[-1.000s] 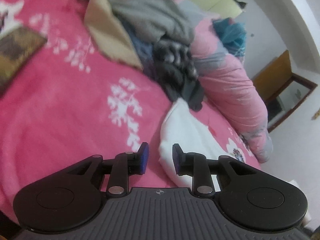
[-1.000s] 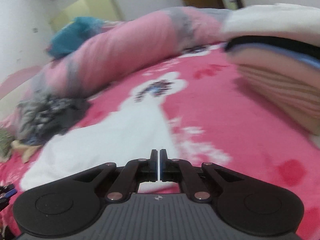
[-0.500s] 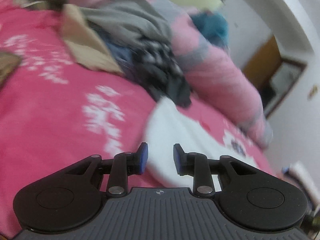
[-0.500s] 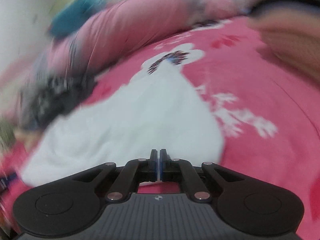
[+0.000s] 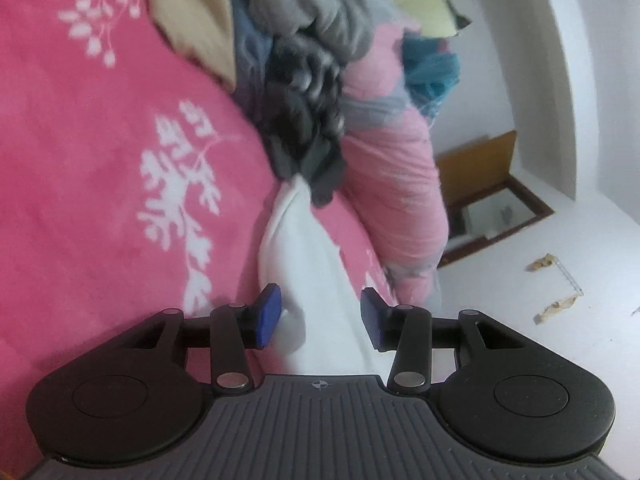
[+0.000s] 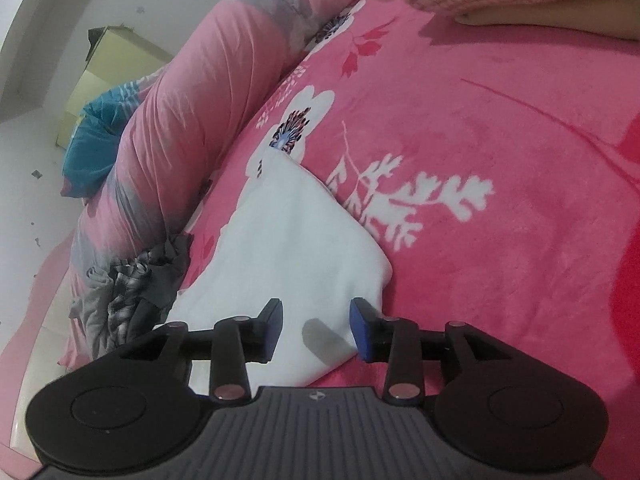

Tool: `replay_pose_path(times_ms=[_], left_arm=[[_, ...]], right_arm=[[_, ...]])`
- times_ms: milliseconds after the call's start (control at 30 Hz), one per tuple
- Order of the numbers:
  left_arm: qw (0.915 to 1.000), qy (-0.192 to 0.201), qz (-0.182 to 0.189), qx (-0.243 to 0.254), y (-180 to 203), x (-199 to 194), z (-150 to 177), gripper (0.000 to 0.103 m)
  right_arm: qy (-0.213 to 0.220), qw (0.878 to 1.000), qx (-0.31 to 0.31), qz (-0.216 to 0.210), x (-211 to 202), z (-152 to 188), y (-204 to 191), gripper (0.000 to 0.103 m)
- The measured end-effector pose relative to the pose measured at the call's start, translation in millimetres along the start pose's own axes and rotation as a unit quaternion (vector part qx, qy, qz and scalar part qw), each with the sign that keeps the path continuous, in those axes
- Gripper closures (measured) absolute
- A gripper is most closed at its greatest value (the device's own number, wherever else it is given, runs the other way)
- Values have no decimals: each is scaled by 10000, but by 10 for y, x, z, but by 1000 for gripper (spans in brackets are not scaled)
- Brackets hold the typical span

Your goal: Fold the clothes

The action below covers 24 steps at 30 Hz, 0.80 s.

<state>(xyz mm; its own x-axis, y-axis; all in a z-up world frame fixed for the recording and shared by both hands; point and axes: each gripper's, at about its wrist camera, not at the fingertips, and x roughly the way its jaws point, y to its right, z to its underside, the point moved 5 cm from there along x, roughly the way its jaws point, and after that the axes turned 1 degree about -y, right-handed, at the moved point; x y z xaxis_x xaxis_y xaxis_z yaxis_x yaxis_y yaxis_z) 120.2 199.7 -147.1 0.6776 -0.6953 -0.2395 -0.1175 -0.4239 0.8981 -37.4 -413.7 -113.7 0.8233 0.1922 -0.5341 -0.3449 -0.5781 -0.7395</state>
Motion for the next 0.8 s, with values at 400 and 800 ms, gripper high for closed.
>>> replay_pose_path(times_ms=[400, 800], left_arm=[[9962, -481, -252, 676, -8, -151, -8, 62], [9889, -577, -763, 1136, 101, 114, 244, 84]], right_arm=[[-31, 10000, -49, 1, -9, -1, -6, 63], [-520, 9928, -1021, 356, 157, 84, -321, 90]])
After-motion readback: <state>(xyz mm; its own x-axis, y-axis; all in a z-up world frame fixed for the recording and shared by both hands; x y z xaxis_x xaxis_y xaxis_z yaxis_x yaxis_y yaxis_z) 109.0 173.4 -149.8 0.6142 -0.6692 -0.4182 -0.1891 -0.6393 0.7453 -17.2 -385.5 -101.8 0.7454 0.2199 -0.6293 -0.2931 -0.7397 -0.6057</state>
